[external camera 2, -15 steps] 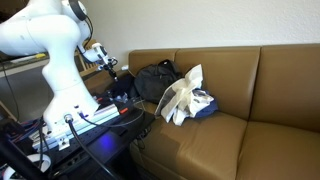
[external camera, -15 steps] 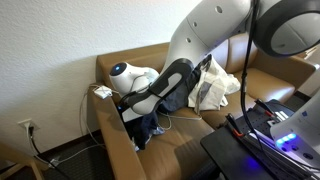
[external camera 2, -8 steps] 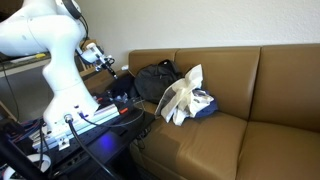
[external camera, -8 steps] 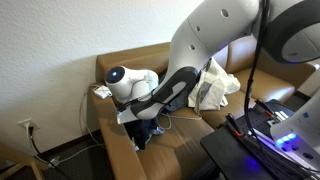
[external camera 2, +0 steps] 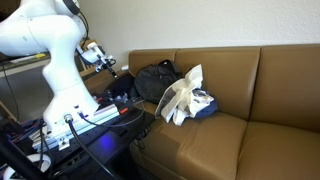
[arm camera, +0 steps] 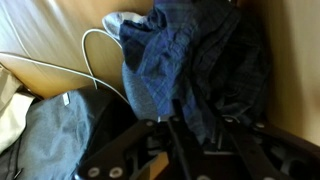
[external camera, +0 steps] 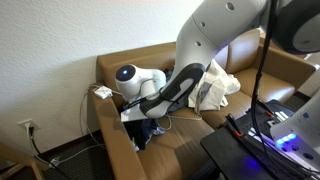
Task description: Place the black clothing on top of the clothing on the right
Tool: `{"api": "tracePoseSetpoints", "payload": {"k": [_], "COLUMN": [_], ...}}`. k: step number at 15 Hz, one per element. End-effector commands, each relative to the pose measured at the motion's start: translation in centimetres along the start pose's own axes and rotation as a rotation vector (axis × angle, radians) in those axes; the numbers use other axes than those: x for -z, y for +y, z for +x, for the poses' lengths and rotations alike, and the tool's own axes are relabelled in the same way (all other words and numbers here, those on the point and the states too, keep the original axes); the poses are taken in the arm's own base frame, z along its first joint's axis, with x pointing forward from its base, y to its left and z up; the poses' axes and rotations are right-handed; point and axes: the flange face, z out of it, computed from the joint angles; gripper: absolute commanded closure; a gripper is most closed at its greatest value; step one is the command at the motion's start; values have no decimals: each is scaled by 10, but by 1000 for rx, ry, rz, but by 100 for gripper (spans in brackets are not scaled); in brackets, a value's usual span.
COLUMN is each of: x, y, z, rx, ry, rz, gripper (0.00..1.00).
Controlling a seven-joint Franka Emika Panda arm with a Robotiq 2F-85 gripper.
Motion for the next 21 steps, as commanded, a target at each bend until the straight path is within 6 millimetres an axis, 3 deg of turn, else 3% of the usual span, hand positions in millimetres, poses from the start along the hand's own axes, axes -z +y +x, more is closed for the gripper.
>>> {"api": "tracePoseSetpoints", "payload": {"k": [1, 2, 5, 7, 10, 15, 16, 21], "x": [-32, -33, -55, -73, -80, -84, -82, -87], "y": [25, 56, 85, 100, 106, 98, 97, 95], "z": [41, 78, 143, 166, 170, 149, 153, 147], "rx": [8, 1, -16, -6, 33, 137, 110, 104], "ry": [-165, -176, -198, -226, -258, -428, -370, -416], "rz": [86, 130, 236, 320, 460, 661, 591, 602], "gripper": [42, 34, 15, 2, 0, 0, 0, 0]}}
